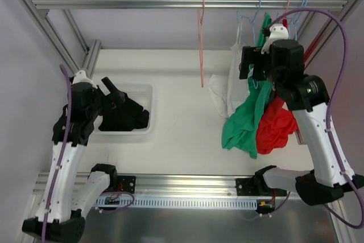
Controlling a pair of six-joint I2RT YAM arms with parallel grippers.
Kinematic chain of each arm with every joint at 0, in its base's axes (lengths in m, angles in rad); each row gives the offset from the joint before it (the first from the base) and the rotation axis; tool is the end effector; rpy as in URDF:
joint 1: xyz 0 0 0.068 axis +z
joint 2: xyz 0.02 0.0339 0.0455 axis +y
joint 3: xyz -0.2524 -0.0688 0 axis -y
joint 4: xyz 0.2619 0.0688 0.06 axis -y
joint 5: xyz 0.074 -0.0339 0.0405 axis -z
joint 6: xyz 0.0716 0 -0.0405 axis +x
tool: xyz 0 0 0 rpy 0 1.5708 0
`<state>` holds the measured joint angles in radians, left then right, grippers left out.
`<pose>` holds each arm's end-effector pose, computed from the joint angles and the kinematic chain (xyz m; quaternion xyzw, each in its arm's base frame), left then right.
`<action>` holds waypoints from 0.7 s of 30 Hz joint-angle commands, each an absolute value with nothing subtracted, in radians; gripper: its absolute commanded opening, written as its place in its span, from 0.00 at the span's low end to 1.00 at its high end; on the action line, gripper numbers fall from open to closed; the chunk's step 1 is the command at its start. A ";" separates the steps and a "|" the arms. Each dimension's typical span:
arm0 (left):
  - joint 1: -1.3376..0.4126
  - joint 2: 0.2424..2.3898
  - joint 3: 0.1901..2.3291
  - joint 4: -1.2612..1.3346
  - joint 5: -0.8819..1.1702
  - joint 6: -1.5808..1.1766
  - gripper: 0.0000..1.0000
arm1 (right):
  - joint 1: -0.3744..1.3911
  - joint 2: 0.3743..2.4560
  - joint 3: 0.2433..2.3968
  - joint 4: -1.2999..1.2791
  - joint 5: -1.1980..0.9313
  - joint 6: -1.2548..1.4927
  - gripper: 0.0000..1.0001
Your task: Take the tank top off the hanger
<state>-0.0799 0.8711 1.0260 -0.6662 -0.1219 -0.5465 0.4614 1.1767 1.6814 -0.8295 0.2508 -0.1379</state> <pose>0.2334 -0.0100 0.3353 -0.2291 0.8309 -0.1054 0.4960 0.2400 0.0995 0.4800 -0.1681 0.7914 -0.0070 0.5877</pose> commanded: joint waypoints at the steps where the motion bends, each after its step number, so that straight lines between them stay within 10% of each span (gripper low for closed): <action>1: -0.110 0.708 1.049 -0.637 -0.002 -0.450 0.99 | 0.404 1.258 1.798 -0.850 0.232 -0.199 0.92; 9: -0.112 0.606 0.957 -0.641 0.130 -0.345 0.99 | 0.330 1.489 2.029 -0.851 0.229 -0.233 0.68; 21: -0.112 0.588 0.848 -0.640 0.110 -0.296 0.99 | 0.328 1.574 2.094 -0.847 0.241 -0.197 0.01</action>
